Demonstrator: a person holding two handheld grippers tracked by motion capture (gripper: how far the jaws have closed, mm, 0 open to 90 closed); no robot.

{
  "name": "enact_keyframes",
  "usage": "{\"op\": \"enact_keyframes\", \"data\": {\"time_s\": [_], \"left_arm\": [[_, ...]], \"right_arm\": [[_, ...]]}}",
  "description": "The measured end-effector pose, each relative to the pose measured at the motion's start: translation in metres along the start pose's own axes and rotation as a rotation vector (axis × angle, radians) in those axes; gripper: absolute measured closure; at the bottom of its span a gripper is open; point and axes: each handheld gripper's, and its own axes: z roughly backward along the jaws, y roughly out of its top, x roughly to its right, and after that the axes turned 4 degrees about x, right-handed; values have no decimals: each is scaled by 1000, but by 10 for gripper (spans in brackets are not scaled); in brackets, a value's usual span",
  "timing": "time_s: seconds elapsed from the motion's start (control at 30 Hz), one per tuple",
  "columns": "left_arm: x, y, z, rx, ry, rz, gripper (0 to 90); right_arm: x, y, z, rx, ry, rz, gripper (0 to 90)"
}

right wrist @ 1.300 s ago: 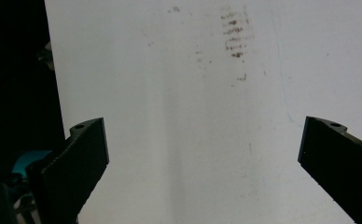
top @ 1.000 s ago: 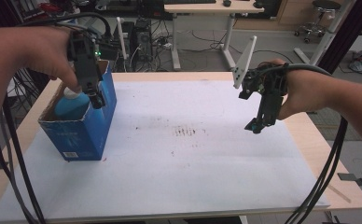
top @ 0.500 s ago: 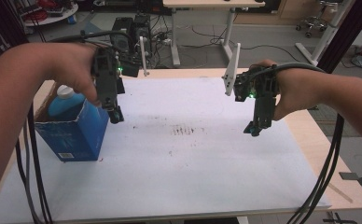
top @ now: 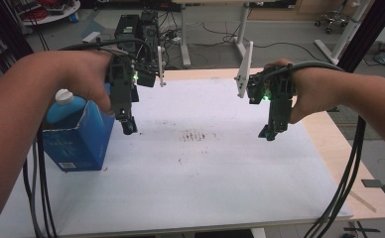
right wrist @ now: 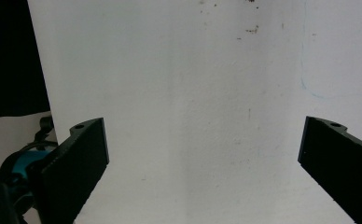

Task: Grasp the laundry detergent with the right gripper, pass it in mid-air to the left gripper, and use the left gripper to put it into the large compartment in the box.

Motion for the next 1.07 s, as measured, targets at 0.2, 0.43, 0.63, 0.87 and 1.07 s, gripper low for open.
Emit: {"op": "enact_keyframes", "data": {"time_s": [0.2, 0.43, 0.63, 0.87, 1.07], "left_arm": [[-1, 2, 0, 1, 8, -5, 17], [-1, 2, 0, 0, 8, -1, 17], [0, 2, 0, 5, 11, 0, 17], [0, 4, -1, 6, 11, -2, 17], [2, 4, -2, 6, 9, -2, 17]], "right_arm": [[1, -4, 2, 4, -9, -9, 10], [0, -3, 1, 0, -15, -2, 9], [-2, -3, 0, -6, -18, 7, 9], [-2, -4, -1, -9, -20, -2, 9], [-4, -5, 1, -2, -25, -7, 9]]}}
